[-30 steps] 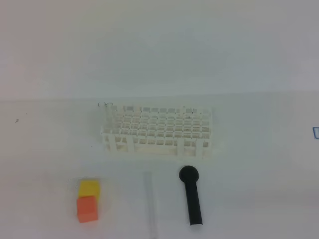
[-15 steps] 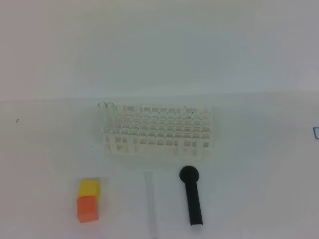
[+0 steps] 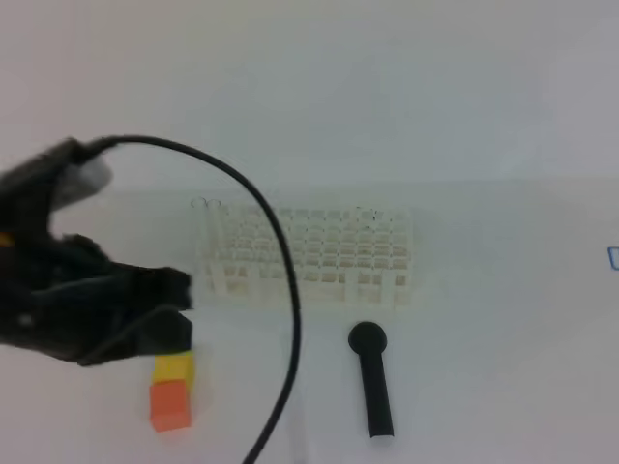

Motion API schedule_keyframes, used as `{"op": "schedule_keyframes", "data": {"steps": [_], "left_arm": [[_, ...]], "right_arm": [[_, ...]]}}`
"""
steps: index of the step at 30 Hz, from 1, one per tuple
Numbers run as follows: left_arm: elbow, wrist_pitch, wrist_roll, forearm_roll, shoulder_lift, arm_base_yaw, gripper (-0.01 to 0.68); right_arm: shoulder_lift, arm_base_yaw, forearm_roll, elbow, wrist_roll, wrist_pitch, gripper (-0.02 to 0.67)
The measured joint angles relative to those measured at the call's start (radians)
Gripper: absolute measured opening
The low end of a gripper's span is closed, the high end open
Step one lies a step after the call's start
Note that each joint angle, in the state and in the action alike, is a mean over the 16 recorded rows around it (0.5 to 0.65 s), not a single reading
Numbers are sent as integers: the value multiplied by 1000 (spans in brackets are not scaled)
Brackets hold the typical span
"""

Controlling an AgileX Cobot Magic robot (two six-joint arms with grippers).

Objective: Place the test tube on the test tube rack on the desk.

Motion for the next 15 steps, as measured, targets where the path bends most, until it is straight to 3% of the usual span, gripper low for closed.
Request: {"op": "schedule_keyframes", "data": {"steps": [8,15], "left_arm": [[-79,-88,-360,146,377,-251,27],[-173,-91,-536,239,619,-369,209]], "right_arm": [[58,112,-78,0,-78,-14,-1],[24,144,-199,0,-20,-45,-1]]}}
